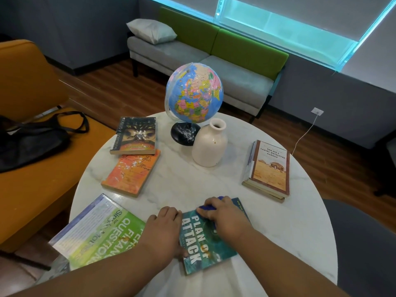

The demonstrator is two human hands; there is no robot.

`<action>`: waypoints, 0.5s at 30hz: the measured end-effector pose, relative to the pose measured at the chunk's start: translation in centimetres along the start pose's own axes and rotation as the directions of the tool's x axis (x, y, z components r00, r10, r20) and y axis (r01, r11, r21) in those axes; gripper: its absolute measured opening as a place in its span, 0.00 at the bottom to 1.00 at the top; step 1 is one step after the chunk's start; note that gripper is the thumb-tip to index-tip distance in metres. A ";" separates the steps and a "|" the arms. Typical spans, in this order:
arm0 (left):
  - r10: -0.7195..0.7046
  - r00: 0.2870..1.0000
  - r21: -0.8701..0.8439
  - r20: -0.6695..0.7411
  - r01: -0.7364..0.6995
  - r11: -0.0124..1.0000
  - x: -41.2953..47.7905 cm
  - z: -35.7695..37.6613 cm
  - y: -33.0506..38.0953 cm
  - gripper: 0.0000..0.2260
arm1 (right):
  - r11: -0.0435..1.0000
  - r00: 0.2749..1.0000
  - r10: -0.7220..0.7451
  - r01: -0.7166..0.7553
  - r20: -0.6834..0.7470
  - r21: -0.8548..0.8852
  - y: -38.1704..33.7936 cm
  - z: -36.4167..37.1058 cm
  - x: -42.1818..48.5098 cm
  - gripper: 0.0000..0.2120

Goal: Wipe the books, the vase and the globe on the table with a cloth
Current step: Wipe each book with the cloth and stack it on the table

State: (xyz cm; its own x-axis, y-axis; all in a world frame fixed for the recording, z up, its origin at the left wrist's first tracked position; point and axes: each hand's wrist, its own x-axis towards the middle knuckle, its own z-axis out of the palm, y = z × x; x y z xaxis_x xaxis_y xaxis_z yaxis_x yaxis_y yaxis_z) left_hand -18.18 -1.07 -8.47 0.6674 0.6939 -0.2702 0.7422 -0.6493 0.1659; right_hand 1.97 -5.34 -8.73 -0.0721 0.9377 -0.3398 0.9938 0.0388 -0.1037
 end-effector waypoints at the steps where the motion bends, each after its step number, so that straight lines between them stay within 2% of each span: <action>1: -0.001 1.000 -0.002 0.001 0.001 1.000 0.0 0.0 0.0 0.41 | 0.998 0.998 -0.063 0.063 0.006 -0.027 -0.7 0.2 -0.1 0.30; 3: 0.000 1.000 -0.008 -0.003 0.000 1.000 0.0 0.2 0.0 0.41 | 0.978 0.978 -0.209 0.209 0.002 -0.018 -1.4 0.5 -0.8 0.26; 5: 0.003 1.000 -0.009 -0.004 -0.003 1.000 0.0 0.1 0.0 0.42 | 0.973 0.973 -0.230 0.231 -0.027 0.021 -0.4 0.5 -1.4 0.22; 7: 0.007 1.000 -0.011 -0.002 -0.007 1.000 0.0 0.1 0.0 0.43 | 0.990 0.998 -0.045 0.050 -0.040 0.131 1.4 0.9 -2.1 0.21; 9: 0.009 1.000 -0.016 0.002 -0.009 1.000 -0.1 0.1 0.0 0.43 | 0.952 0.976 0.199 -0.170 -0.092 0.255 2.7 1.1 -2.6 0.19; 10: 0.010 1.000 -0.019 0.004 -0.010 1.000 -0.1 0.0 0.0 0.43 | 0.938 0.959 0.263 -0.228 -0.109 0.263 2.7 1.4 -2.9 0.19; 12: 0.012 1.000 -0.023 0.007 -0.012 1.000 -0.1 0.0 0.0 0.43 | 0.956 0.967 0.241 -0.222 -0.087 0.192 1.4 2.0 -3.5 0.20; 15: 0.017 1.000 -0.019 0.006 -0.017 1.000 0.0 0.0 -0.1 0.43 | 0.972 0.993 0.083 -0.063 -0.080 0.228 0.0 3.4 -4.8 0.21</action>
State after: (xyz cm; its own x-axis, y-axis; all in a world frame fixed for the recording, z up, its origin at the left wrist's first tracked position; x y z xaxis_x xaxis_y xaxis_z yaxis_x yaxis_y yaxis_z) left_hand -18.22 -1.02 -8.50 0.6793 0.6811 -0.2732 0.7321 -0.6546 0.1884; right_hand 2.06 -11.05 -10.31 0.0179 0.9624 -0.2712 0.9509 -0.1002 -0.2927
